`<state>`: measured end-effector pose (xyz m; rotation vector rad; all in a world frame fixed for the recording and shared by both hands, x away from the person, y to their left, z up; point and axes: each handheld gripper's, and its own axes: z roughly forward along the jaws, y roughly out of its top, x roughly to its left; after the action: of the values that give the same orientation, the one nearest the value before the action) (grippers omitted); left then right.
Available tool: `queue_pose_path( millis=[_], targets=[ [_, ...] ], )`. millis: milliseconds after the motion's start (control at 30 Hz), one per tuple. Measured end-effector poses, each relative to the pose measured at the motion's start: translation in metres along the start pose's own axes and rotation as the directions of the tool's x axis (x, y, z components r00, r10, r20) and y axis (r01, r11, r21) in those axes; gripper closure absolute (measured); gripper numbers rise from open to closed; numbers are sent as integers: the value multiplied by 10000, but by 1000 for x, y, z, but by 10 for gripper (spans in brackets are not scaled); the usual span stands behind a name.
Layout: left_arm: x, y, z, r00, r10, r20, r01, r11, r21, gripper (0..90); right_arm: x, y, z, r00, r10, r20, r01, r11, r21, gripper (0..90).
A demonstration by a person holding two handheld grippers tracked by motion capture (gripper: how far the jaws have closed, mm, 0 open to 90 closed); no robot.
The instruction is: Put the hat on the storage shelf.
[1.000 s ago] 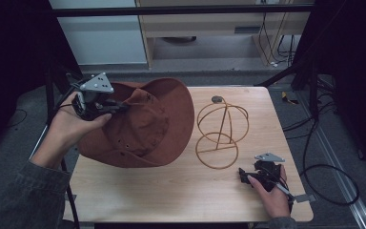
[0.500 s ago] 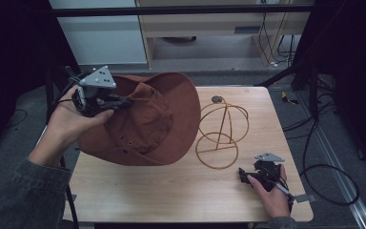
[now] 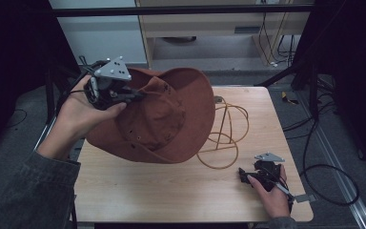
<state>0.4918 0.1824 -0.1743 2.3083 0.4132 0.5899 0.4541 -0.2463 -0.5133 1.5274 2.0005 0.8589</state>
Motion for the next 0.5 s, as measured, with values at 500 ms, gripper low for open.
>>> queue_pose_path(
  millis=[500],
  targets=[
    [-13,31,15,9981,523,316,-524,9986,48,887,0,0,0,10000,-17,9,17,10000,1,5]
  ],
)
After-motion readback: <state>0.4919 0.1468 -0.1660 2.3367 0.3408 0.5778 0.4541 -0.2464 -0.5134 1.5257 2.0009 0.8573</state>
